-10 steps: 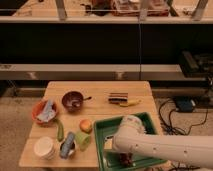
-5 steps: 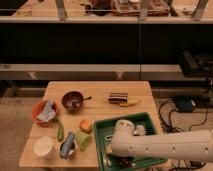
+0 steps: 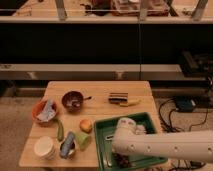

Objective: Place grapes in table surface

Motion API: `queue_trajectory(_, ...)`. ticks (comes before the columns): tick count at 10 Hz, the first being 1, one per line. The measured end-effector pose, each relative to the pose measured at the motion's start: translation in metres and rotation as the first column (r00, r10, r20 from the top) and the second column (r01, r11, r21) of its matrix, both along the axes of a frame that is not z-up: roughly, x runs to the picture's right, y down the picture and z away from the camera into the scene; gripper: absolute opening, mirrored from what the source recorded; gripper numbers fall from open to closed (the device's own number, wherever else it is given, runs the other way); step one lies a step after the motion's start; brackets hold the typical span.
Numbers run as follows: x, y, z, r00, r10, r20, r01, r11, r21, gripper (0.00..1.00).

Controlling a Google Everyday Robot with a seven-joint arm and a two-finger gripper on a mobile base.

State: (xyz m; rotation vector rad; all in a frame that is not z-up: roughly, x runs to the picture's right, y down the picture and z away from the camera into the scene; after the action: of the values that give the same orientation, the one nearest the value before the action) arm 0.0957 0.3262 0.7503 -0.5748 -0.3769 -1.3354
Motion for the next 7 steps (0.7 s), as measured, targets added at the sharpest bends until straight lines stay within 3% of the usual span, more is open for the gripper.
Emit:
queue_trajectory(1, 0.0, 0.0, -0.001, 1.0, 0.0, -0.001, 0.0, 1.0, -0.002, 0.01)
queue_trajectory(2, 0.001, 0.0, -0.001, 1.0, 0.002, 0.0, -0.002, 1.0, -0.003, 0.0)
queue_trajectory(3, 0.003, -0.001, -0.004, 1.0, 0.024, 0.01, -0.024, 0.9996, -0.015, 0.0)
queue_trajectory(4, 0.009, -0.008, -0.009, 0.996, 0.082, 0.037, -0.081, 0.9962, -0.032, 0.0)
queue_trajectory(6, 0.027, -0.035, -0.035, 0.967, 0.236, 0.098, -0.233, 0.9714, -0.044, 0.0)
queue_trajectory(7, 0.036, -0.056, -0.054, 0.945, 0.299, 0.129, -0.296, 0.9542, -0.041, 0.0)
